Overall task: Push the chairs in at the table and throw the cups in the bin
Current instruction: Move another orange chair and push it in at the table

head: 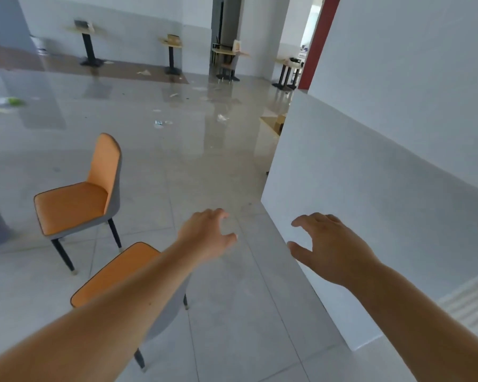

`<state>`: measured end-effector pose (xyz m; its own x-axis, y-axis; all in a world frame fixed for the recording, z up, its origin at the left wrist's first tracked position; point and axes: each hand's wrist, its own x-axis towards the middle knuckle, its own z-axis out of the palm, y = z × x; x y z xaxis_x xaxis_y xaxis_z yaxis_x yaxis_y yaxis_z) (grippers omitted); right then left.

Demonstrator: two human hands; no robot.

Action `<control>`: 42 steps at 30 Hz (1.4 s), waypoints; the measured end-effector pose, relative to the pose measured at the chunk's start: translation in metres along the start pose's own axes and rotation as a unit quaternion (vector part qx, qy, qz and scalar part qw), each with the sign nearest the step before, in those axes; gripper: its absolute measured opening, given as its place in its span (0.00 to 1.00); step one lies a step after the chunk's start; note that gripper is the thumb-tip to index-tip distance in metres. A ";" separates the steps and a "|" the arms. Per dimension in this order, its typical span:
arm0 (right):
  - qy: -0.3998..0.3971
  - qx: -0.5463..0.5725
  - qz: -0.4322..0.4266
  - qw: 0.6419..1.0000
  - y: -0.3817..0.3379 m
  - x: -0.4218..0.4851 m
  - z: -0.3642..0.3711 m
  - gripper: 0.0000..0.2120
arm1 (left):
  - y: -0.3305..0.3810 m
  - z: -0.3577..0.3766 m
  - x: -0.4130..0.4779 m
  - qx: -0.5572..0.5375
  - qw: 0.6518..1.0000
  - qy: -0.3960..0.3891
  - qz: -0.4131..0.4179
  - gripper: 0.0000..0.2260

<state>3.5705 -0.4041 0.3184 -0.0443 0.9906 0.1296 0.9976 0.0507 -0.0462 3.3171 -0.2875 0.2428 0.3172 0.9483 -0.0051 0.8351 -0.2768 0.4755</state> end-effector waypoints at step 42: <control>-0.321 -0.031 -0.633 0.704 -0.136 0.317 0.428 0.09 | -0.189 0.232 0.029 -0.064 0.800 -0.034 -0.596 0.13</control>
<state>3.3987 -0.0424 -0.0579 -0.8945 0.0121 -0.4468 0.1377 0.9585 -0.2497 3.2728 -0.2440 -0.0516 -0.6420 0.5157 -0.5674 0.5122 0.8391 0.1831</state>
